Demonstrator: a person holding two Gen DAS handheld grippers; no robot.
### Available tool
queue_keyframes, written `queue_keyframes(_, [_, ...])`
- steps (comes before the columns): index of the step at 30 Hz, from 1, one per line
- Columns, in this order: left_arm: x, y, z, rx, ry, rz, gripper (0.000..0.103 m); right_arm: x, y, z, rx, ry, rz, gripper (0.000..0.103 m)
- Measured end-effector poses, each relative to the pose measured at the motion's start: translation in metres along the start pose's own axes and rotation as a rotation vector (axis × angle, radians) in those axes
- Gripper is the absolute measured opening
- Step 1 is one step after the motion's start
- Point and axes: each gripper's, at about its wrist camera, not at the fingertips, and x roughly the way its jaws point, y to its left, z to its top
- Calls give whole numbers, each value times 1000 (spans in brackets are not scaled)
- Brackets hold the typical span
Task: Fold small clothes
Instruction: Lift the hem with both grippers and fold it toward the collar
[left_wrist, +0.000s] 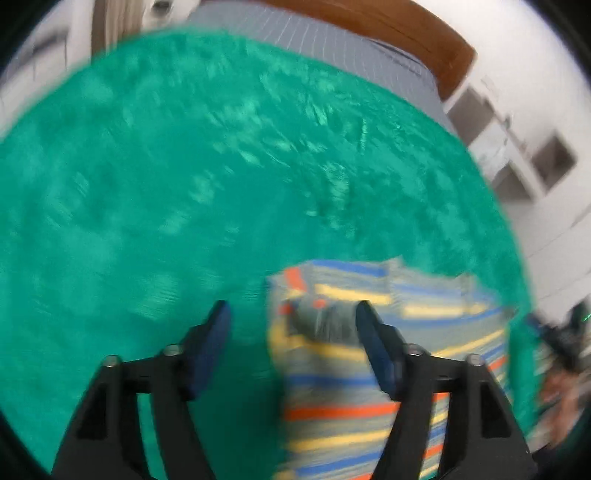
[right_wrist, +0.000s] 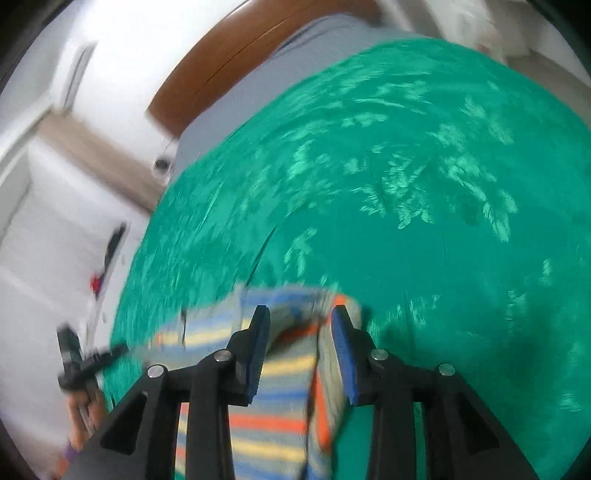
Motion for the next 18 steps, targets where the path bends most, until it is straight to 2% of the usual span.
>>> queue_keyframes(1, [-7, 1, -8, 42, 7, 2, 72, -1, 10, -4, -57, 56, 15, 35])
queue_keyframes(3, [-7, 0, -19, 74, 48, -51, 72, 11, 23, -13, -114, 164, 62, 35])
queue_keyframes(5, [9, -17, -33, 158, 145, -111, 72, 40, 40, -25, -163, 304, 95, 35])
queue_keyframes(7, [37, -38, -34, 245, 215, -104, 73, 88, 55, -32, -205, 451, 99, 35])
queue_keyframes(8, [49, -48, -29, 267, 216, -85, 73, 105, 60, -30, -219, 455, 75, 35])
queue_keyframes(9, [59, -56, -21, 269, 199, -52, 73, 118, 65, -22, -222, 422, 65, 35])
queue_keyframes(10, [64, -59, -9, 247, 166, -23, 71, 125, 69, -9, -212, 345, 64, 35])
queue_keyframes(11, [61, -56, 8, 182, 96, 6, 70, 122, 70, 8, -186, 220, 43, 35])
queue_keyframes(13, [47, -41, 25, 66, 23, -4, 72, 102, 66, 26, -106, 49, 33, 36])
queue_keyframes(14, [39, -33, 29, 27, 8, -24, 74, 90, 63, 32, -82, 7, 44, 37])
queue_keyframes(16, [25, -22, 24, 38, -3, -42, 78, 70, 60, 34, -121, 7, 8, 38])
queue_keyframes(18, [21, -17, 11, 85, 1, -5, 80, 58, 56, 23, -184, 52, -38, 38])
